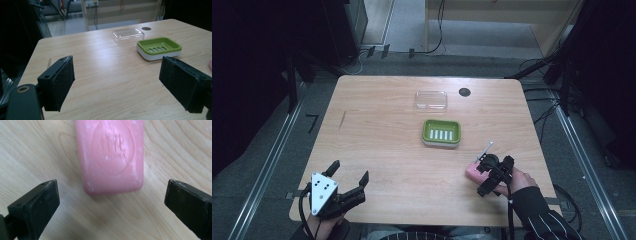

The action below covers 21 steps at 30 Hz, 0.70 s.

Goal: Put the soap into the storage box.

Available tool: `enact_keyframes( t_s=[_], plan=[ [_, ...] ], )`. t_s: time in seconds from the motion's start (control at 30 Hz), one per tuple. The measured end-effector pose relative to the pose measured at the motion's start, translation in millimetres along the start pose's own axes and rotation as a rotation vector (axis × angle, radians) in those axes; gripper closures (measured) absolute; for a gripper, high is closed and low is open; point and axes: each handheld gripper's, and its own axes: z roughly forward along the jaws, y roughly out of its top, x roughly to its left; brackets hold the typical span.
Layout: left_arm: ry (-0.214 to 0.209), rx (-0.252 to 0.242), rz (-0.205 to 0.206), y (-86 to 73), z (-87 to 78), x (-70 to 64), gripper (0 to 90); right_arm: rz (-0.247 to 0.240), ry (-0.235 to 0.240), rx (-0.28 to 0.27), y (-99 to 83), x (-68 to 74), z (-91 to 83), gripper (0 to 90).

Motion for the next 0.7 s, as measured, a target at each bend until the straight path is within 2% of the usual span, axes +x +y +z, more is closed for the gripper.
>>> enact_keyframes(
  t_s=[0.53, 0.7],
  plan=[
    [0.000, -0.001, 0.000, -0.1, 0.1, -0.8, 13.3, -0.020, 0.045, 0.029, 22.1, -3.6, 11.6, 0.0],
    [-0.002, 0.000, 0.001, -0.1, -0.1, -0.4, 13.3, -0.039, 0.055, 0.034, 28.4, -4.4, 17.3, 0.0]
  ],
)
